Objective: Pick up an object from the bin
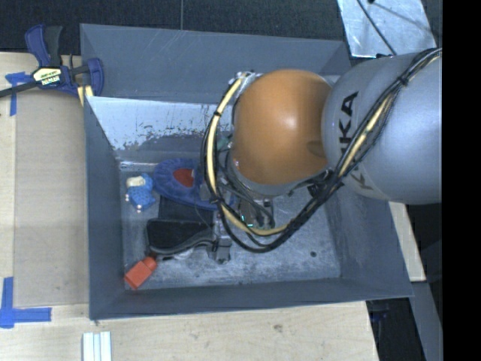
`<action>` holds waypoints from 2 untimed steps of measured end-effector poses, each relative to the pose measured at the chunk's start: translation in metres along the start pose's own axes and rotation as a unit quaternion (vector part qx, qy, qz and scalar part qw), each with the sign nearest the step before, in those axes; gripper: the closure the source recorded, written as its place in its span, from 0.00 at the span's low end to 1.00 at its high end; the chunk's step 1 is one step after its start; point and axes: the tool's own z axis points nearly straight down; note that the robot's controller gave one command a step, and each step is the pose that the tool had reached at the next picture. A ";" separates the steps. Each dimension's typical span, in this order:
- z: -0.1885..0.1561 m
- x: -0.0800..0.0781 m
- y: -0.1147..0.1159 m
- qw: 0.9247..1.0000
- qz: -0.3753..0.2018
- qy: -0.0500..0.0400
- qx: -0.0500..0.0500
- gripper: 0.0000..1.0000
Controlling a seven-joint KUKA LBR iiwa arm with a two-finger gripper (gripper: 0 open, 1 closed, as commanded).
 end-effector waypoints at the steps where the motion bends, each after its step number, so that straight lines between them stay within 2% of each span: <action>1: 0.134 -0.083 0.007 0.997 -0.078 0.000 0.001 0.00; 2: 0.129 -0.091 0.009 0.997 -0.075 -0.014 -0.003 1.00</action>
Offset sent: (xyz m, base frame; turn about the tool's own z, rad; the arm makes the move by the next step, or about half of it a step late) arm 0.0877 0.0087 -0.1522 -0.1558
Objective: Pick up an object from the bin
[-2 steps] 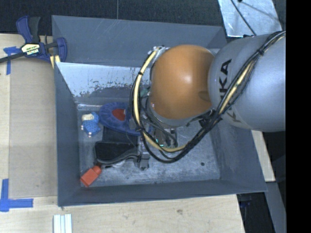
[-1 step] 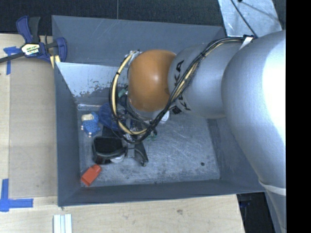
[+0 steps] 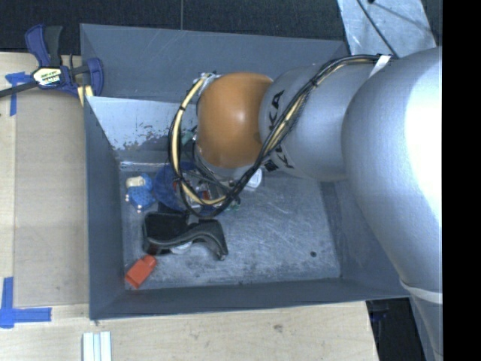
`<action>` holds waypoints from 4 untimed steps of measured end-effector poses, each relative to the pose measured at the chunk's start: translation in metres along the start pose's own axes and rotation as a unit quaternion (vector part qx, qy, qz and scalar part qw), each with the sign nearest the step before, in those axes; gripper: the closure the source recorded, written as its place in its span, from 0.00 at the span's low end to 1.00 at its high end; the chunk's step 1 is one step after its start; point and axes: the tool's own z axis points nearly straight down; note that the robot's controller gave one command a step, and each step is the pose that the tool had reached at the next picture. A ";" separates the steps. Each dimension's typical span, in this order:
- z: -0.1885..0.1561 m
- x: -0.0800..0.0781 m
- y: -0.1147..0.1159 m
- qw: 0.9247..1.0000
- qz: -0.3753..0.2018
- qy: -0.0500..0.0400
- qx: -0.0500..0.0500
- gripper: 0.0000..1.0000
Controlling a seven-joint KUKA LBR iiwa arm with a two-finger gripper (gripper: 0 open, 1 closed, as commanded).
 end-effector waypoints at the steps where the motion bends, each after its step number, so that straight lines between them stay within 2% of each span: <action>1: 0.005 0.003 -0.001 1.000 0.000 0.002 0.001 0.00; 2: 0.000 0.000 0.000 1.000 0.000 0.000 0.000 1.00; 3: 0.005 0.003 -0.001 1.000 0.001 0.002 0.001 0.00; 4: 0.000 0.001 -0.001 1.000 0.001 0.002 0.000 1.00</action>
Offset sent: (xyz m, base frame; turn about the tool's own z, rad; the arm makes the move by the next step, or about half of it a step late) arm 0.0000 0.0000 0.0000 0.0000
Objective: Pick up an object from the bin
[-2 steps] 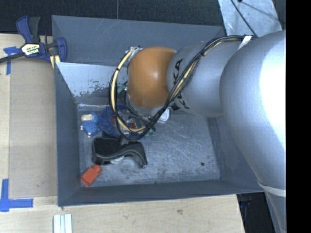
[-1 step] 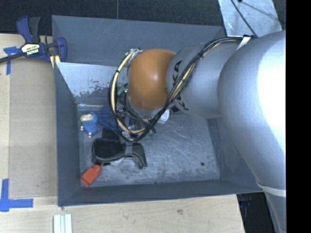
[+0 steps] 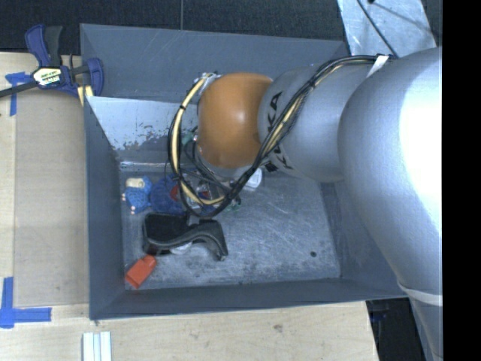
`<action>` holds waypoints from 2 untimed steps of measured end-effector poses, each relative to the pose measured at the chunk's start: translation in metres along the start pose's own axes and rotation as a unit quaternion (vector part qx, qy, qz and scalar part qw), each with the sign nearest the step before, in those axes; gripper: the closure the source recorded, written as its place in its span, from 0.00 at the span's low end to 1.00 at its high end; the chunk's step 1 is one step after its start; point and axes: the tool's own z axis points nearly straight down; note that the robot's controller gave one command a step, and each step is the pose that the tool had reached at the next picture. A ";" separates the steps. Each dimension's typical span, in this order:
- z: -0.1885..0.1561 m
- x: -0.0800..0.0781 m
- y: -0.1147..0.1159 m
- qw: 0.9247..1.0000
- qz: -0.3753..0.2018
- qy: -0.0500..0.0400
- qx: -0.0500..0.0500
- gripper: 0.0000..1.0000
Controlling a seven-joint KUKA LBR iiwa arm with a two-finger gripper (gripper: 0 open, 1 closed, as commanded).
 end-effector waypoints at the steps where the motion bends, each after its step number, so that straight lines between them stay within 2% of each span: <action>1: -0.028 0.017 0.010 1.000 -0.026 0.005 0.001 1.00; 2: -0.026 0.018 0.010 1.000 -0.026 0.007 0.001 0.00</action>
Offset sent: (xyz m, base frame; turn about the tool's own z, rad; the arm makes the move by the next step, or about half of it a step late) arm -0.0207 0.0081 0.0253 -0.0549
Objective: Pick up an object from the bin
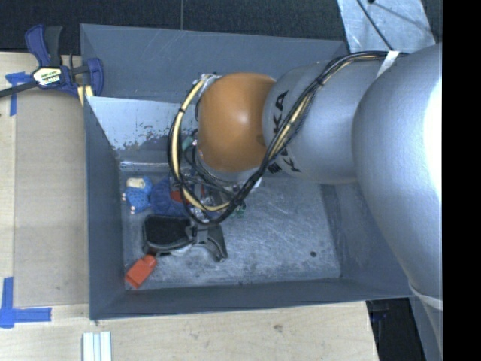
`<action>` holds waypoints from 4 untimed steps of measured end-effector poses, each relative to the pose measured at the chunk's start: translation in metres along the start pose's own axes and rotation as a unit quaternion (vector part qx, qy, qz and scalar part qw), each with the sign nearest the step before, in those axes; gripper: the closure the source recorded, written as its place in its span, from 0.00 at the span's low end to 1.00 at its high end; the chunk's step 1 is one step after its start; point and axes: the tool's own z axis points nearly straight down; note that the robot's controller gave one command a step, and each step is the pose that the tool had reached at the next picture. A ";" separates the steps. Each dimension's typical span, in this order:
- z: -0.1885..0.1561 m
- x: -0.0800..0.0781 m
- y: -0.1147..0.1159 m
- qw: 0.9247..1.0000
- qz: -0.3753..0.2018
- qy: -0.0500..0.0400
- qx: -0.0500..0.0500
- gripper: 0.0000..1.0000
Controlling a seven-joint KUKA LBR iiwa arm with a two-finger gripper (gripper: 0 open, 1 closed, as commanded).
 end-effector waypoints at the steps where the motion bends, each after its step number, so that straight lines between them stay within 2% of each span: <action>1: 0.028 0.008 0.004 0.997 0.079 0.003 0.002 0.00; 2: 0.022 0.001 0.005 0.997 0.081 -0.011 -0.001 1.00; 3: -0.079 -0.043 -0.021 0.994 0.111 -0.004 0.000 1.00; 4: -0.118 0.049 -0.069 0.992 -0.128 0.001 0.001 1.00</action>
Offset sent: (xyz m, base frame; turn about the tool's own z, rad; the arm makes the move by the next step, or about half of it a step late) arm -0.0162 0.0066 -0.0477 0.1887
